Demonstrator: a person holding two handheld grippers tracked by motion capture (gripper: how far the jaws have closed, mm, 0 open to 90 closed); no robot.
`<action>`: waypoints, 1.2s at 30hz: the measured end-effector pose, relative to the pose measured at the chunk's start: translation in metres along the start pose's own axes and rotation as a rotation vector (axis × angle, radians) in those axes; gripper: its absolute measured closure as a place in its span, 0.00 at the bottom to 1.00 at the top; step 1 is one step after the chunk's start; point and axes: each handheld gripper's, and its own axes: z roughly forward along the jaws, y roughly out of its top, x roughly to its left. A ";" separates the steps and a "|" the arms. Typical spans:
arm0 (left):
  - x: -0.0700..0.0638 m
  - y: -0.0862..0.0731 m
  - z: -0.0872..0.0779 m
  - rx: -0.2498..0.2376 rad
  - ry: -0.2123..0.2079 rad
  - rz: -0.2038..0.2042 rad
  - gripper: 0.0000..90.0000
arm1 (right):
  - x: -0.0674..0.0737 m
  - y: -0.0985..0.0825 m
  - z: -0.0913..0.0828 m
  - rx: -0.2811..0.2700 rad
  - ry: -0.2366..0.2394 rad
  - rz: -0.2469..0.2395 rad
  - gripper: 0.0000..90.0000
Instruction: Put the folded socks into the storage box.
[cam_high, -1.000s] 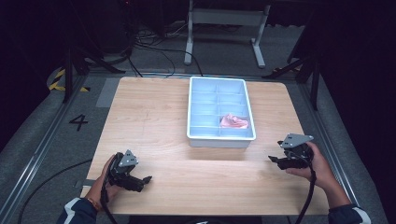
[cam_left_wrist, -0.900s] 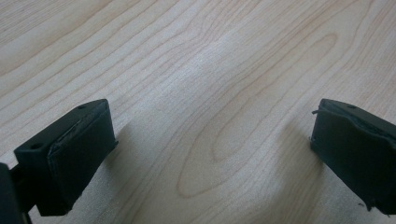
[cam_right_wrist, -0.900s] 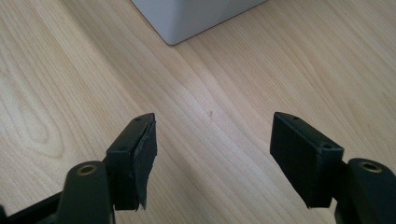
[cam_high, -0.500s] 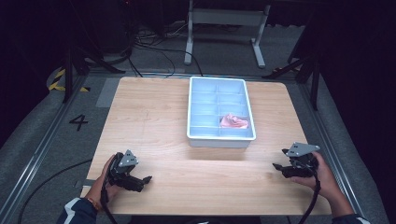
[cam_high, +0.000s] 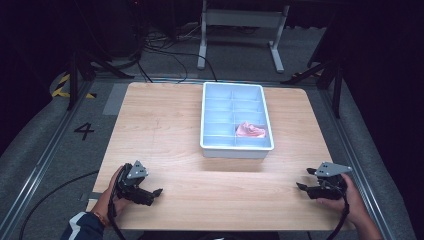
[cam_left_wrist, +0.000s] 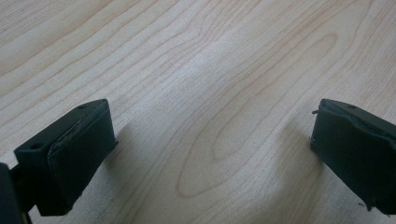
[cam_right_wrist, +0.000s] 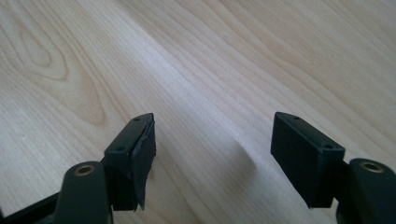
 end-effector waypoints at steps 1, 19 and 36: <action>0.000 0.000 0.000 -0.001 -0.003 -0.001 0.00 | -0.001 -0.003 0.000 -0.002 0.001 0.007 0.34; 0.000 0.000 0.000 0.000 -0.002 -0.002 0.00 | -0.008 -0.036 -0.008 -0.107 0.032 0.190 0.29; -0.001 0.000 0.000 -0.002 -0.002 -0.010 0.00 | -0.008 -0.035 -0.007 -0.104 0.019 0.206 0.28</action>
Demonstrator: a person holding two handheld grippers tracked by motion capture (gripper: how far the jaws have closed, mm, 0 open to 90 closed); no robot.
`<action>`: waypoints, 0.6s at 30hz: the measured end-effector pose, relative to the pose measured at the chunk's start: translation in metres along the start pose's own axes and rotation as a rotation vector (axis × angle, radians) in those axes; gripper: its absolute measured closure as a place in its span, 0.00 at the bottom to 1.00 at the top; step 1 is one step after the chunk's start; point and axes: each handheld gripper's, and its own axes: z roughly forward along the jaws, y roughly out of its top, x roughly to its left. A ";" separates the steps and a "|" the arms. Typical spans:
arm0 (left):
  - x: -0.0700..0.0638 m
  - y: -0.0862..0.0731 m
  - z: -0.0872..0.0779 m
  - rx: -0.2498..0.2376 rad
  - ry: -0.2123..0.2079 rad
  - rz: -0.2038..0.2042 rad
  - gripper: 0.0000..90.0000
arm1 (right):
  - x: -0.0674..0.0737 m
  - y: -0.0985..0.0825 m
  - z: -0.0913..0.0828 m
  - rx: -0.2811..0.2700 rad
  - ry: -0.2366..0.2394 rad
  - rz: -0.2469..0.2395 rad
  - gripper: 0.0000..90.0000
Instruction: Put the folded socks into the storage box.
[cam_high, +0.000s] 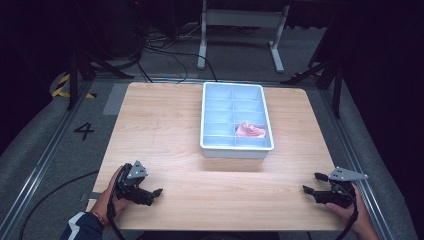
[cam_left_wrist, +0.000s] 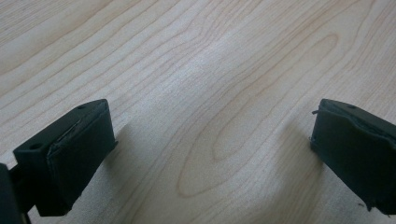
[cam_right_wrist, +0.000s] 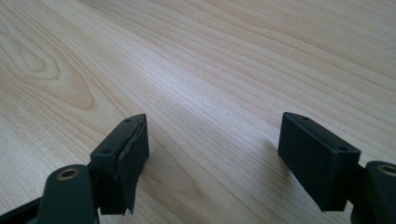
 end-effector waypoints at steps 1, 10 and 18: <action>0.000 0.000 0.000 0.000 0.000 0.000 0.00 | 0.000 0.000 0.000 0.000 0.000 0.000 0.28; 0.001 0.001 0.000 0.005 0.008 -0.001 0.00 | 0.000 0.000 0.000 -0.001 -0.002 0.003 0.28; 0.001 0.001 0.000 0.005 0.010 0.001 0.00 | 0.000 0.000 0.000 -0.001 -0.001 0.003 0.28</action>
